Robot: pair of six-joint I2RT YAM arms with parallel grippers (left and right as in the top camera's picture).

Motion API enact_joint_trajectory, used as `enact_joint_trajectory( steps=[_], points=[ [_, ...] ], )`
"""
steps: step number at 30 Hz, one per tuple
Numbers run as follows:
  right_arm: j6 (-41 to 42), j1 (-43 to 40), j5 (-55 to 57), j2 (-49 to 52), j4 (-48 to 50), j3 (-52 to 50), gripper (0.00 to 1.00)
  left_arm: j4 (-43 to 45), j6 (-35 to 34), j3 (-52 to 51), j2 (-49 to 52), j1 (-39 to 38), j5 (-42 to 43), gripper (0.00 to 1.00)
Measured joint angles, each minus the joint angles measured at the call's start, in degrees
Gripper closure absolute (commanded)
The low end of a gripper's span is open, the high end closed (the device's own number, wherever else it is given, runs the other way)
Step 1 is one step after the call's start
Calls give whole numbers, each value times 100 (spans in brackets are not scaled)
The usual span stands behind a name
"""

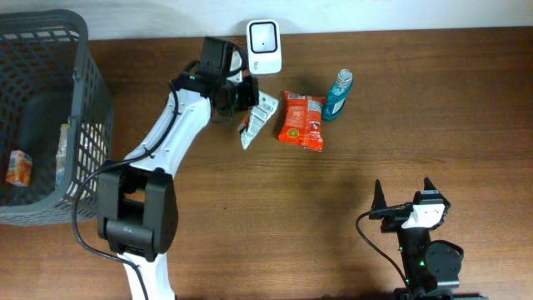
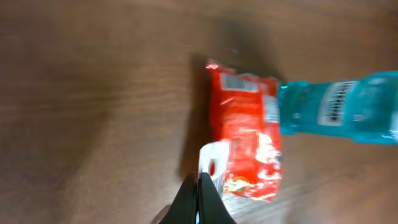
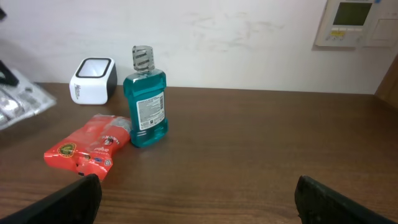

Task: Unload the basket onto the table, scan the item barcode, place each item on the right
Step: 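Place the dark packet on the table left of the red bag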

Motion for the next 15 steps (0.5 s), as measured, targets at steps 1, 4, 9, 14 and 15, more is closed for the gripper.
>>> enact_joint_trajectory(
  steps=[1,4,9,14,15],
  points=[
    [2,0,0,0,0,0,2,111,-92,-140,0,-33,-83,93],
    [-2,0,0,0,0,0,2,337,-254,-404,0,-188,-323,85],
    [0,0,0,0,0,0,2,743,-354,-452,0,-605,-863,1],
    [0,0,2,0,0,0,2,374,131,-400,-63,-577,-951,1],
    [0,0,0,-2,0,0,2,125,273,-343,-168,-511,-949,0]
  ],
)
